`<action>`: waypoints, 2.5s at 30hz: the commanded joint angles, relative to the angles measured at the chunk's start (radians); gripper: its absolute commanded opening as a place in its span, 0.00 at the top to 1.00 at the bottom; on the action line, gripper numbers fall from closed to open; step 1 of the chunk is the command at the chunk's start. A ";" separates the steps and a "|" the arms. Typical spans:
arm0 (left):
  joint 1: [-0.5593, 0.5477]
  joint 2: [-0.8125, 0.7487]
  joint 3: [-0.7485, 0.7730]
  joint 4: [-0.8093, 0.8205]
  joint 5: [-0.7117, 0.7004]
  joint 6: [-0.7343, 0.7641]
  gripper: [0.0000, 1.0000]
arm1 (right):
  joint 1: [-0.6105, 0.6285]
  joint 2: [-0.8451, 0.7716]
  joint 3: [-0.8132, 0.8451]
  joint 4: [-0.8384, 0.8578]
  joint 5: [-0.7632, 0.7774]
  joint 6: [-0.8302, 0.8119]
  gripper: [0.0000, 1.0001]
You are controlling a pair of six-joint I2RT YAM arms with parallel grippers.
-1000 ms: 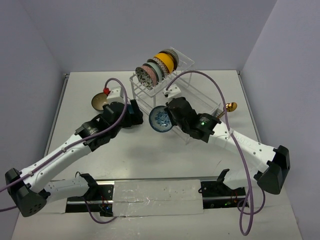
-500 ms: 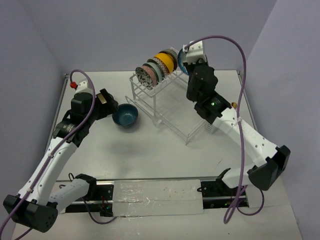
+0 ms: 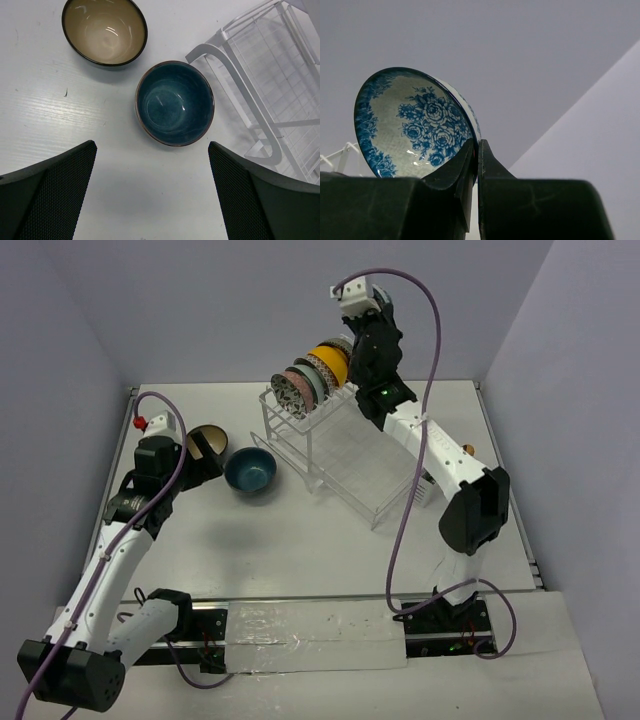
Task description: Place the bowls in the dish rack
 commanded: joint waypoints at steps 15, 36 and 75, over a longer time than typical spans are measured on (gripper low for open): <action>0.017 0.004 -0.019 0.041 0.038 0.029 0.01 | -0.058 0.138 0.084 -0.014 -0.122 0.063 1.00; 0.032 0.001 -0.024 0.044 0.056 0.026 0.01 | -0.047 0.063 -0.070 0.002 -0.102 0.086 1.00; 0.040 -0.023 -0.028 0.044 0.055 0.034 0.02 | -0.035 -0.046 -0.114 -0.171 -0.306 0.252 0.76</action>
